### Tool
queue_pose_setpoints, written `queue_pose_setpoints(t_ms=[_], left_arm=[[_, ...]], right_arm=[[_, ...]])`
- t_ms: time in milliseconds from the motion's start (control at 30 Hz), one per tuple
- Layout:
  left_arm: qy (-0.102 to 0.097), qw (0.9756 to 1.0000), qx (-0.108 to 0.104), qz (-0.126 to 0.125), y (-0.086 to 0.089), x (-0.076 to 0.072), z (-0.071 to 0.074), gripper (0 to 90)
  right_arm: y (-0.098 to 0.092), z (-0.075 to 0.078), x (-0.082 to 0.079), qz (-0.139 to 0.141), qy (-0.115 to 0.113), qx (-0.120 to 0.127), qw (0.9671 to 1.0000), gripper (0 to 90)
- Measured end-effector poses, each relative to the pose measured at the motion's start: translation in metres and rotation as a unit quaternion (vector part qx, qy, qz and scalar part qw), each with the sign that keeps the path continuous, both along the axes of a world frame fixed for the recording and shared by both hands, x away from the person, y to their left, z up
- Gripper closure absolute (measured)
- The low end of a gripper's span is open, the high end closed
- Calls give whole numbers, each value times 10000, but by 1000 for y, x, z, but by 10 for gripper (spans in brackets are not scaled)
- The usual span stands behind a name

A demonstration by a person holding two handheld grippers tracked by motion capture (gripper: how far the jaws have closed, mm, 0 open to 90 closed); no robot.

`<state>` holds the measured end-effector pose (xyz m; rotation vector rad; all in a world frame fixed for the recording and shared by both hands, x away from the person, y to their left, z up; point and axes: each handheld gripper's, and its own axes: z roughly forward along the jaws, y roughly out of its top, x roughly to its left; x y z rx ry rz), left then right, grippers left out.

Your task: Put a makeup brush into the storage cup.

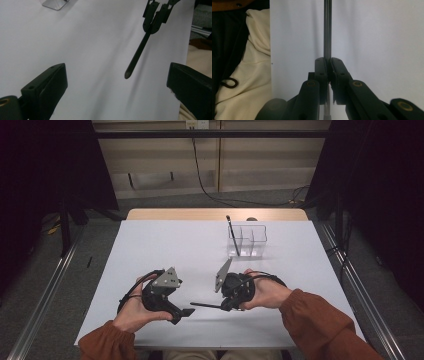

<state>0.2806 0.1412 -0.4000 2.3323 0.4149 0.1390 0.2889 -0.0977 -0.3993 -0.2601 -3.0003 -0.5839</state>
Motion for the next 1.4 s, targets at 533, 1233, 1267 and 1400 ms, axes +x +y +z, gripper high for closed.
queue_pose_setpoints(t_ms=[533, 1233, 1267, 1400], left_arm=[[319, 9950, 774, -538, -16, 2, -4, 81], [709, 9869, 1038, -1012, -36, 11, -5, 422], [750, 9865, 1022, -1033, -37, 10, -5, 448], [909, 9833, 1056, -1171, -42, 12, -6, 551]], right_arm=[[8, -3, 4, 139, 50, -134, 9998, 845], [13, -4, 5, 307, 76, -107, 9994, 845], [13, -5, 5, 296, 75, -100, 9995, 845], [15, -5, 4, 282, 103, -126, 9995, 845]])
